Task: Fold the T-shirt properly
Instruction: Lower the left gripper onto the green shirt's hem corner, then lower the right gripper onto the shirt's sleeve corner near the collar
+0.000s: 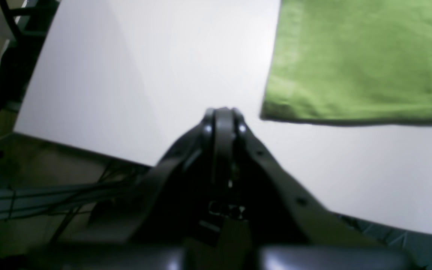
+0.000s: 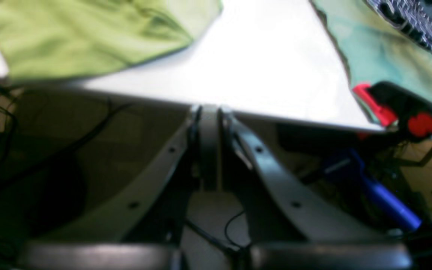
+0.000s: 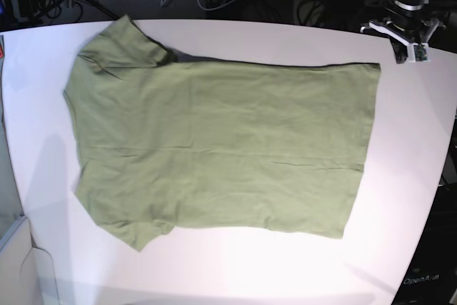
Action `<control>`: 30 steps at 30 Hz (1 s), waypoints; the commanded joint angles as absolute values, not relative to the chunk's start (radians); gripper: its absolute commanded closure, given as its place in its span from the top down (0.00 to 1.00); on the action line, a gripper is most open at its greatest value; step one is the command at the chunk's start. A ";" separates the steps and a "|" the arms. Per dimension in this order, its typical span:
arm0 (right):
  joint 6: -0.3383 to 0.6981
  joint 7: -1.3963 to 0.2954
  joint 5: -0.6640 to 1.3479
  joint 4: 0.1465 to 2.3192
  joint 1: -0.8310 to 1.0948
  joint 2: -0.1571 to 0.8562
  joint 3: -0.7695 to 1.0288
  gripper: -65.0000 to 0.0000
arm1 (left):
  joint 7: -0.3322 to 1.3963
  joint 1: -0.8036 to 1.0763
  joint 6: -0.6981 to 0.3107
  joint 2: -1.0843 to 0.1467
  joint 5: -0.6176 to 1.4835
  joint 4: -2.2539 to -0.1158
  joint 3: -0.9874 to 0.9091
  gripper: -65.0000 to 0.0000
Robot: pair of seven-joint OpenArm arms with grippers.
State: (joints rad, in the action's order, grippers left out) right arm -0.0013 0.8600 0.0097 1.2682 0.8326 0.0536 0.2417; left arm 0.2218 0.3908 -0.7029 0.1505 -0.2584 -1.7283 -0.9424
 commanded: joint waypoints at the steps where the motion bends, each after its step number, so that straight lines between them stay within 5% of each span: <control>1: 0.018 0.868 0.022 1.302 0.854 0.061 0.246 0.00 | 0.200 0.394 -0.698 0.145 -0.243 -1.744 -0.943 0.01; 6: 0.088 0.766 0.022 1.408 0.851 0.035 0.248 0.00 | 0.200 0.390 -0.698 0.145 -0.242 -1.744 -0.938 0.01; 30: 0.090 0.404 -0.067 1.679 0.789 0.035 0.209 0.00 | 0.208 0.389 -0.698 0.157 -0.240 -1.742 -0.875 0.01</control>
State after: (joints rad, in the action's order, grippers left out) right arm 0.0845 0.3748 -0.0723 1.6638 0.7845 0.0269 0.2035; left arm 0.2256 0.3866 -0.7063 0.1642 -0.2512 -1.7275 -0.8726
